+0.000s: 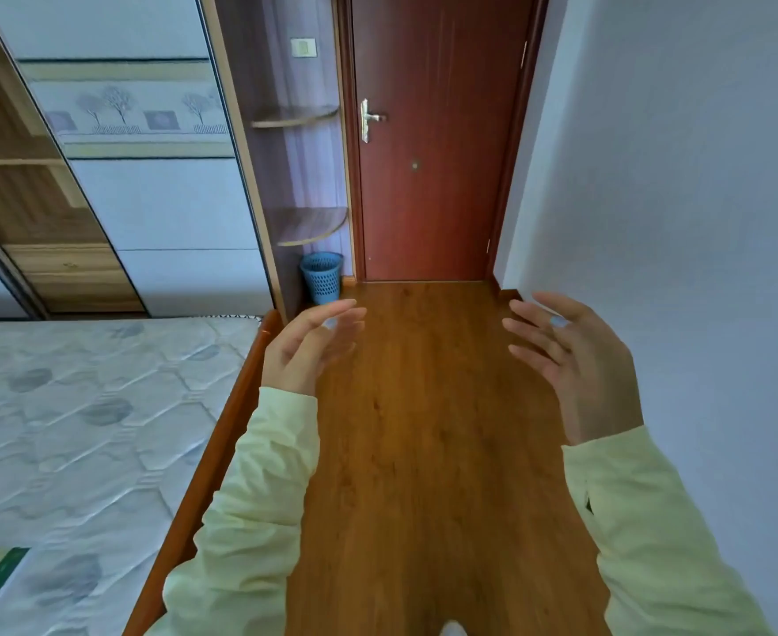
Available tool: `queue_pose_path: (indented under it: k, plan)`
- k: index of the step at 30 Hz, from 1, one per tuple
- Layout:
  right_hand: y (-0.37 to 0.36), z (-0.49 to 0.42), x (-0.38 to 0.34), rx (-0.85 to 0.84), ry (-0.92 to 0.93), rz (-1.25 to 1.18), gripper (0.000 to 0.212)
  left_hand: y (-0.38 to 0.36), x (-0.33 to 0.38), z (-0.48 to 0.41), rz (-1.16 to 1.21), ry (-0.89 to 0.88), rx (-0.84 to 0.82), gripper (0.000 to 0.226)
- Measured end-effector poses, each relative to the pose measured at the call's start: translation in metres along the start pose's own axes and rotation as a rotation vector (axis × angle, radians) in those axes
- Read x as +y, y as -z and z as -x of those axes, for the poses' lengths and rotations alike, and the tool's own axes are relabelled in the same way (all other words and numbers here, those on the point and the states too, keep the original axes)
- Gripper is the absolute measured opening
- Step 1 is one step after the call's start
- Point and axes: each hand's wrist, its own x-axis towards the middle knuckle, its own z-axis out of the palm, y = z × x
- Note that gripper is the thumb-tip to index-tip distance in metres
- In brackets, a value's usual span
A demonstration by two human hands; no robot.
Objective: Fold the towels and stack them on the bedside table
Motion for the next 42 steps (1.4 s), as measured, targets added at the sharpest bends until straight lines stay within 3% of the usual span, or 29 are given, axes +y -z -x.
queue_pose_path:
  k: [3,8,13,18,27,31,37,39,41,42]
  plan:
    - [-0.004,-0.067,0.012,-0.044,0.01,-0.009,0.016,-0.018,-0.012,-0.057,0.006,-0.036,0.031,0.029]
    - [-0.016,-0.17,0.024,-0.121,0.014,-0.019,0.042,-0.045,-0.026,-0.141,0.037,-0.072,0.089,0.025]
    - [-0.038,-0.254,0.05,-0.17,0.019,-0.037,0.084,-0.049,-0.05,-0.214,0.057,-0.077,0.14,0.038]
    - [-0.069,-0.328,0.087,-0.237,-0.009,-0.06,0.09,-0.042,-0.075,-0.286,0.055,-0.074,0.161,0.03]
    - [-0.161,-0.466,0.149,-0.231,-0.002,-0.098,0.063,0.0,-0.112,-0.461,0.018,-0.096,0.123,0.032]
    - [-0.202,-0.524,0.168,-0.182,0.021,-0.133,0.081,0.018,-0.123,-0.54,-0.009,-0.132,0.074,0.039]
    - [-0.242,-0.597,0.192,-0.224,0.039,-0.146,0.084,0.034,-0.145,-0.624,-0.013,-0.17,0.048,0.037]
    - [-0.253,-0.618,0.202,-0.209,0.042,-0.135,0.066,0.036,-0.154,-0.648,-0.019,-0.175,0.053,0.035]
    - [-0.26,-0.636,0.214,-0.196,0.037,-0.125,0.024,0.037,-0.162,-0.667,-0.031,-0.175,0.067,0.039]
    - [-0.264,-0.647,0.217,-0.188,0.026,-0.114,0.017,0.037,-0.166,-0.677,-0.028,-0.172,0.078,0.04]
